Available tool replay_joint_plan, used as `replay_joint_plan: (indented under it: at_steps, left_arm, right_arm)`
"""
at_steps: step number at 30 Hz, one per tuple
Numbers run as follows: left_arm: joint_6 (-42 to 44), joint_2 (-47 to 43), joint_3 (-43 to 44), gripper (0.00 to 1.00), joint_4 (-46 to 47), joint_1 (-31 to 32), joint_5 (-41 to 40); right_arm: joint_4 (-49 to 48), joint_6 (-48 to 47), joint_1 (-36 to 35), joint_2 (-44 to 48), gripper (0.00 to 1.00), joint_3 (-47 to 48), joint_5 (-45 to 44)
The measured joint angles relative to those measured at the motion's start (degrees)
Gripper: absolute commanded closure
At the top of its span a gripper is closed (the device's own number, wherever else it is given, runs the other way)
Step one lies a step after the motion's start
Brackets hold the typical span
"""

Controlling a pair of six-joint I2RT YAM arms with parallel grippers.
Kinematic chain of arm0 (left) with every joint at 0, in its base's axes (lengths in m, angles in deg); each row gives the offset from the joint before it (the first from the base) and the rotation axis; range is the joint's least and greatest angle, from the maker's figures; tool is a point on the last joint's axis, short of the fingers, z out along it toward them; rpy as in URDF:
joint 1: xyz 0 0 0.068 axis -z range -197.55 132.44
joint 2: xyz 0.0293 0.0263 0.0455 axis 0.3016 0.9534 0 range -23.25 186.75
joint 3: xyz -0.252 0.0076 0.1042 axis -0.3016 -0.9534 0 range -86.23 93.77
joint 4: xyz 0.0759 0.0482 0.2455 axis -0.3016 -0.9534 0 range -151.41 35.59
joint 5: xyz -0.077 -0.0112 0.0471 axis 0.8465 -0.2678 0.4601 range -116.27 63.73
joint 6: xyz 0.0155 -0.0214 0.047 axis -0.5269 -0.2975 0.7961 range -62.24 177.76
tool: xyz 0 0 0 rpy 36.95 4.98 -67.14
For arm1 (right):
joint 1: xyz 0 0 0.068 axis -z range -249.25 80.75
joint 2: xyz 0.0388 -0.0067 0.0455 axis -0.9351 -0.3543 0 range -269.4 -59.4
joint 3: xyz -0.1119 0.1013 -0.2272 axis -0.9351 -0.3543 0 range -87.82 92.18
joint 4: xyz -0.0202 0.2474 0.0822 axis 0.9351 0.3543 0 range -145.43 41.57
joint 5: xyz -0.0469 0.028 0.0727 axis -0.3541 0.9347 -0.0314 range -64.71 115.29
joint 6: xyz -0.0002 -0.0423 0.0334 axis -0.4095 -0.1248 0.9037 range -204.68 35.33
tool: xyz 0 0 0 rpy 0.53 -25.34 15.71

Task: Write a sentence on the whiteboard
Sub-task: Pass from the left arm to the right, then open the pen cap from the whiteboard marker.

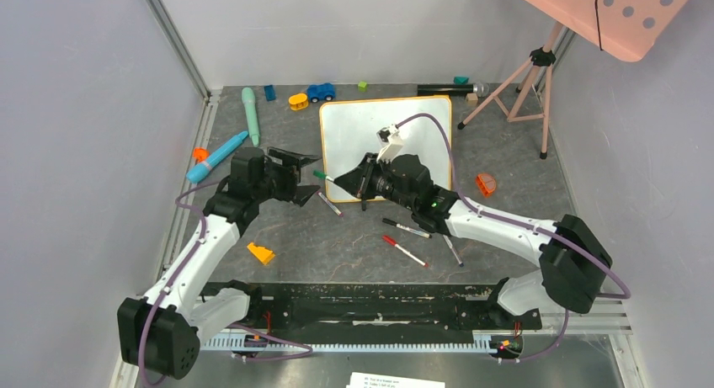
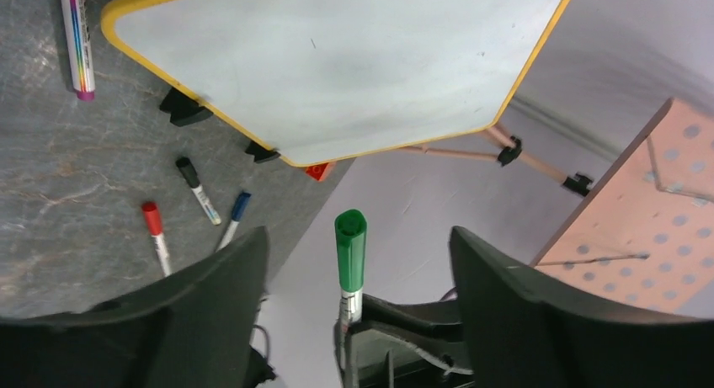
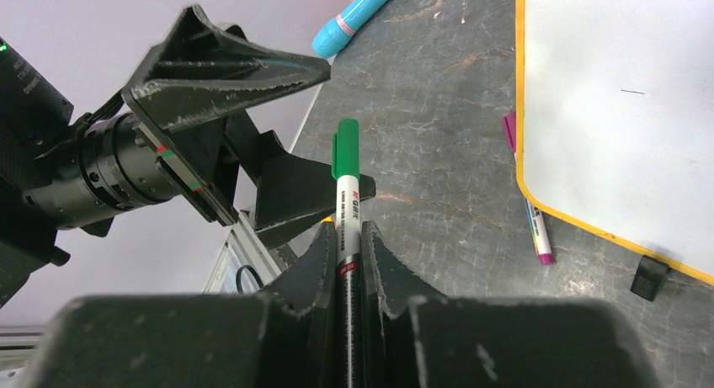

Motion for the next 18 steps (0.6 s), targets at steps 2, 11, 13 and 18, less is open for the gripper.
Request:
replay_joint_plan:
  at_steps: [2,11,13,18]
  left_arm:
    - [0.94,0.04,-0.02,0.02,0.35,-0.52,0.85]
    - [15.85,5.70,2.23,0.07,7.93,-3.87,15.80]
    - [16.24,6.84,1.36,0.09,13.42,-3.74,20.11]
    - [15.58,8.98,-1.66,0.14,26.82,-2.32,28.92]
  right_arm:
    - [1.31,-0.57,0.11,0.85,1.00,0.00,-0.07]
    - [10.40,-6.27,7.67,7.89,1.00,-0.39,8.55]
    - [11.17,-6.75,10.23,9.84,1.00,-1.40,12.07]
    - [11.26,-8.24,12.00,12.59,1.00,-2.71,20.11]
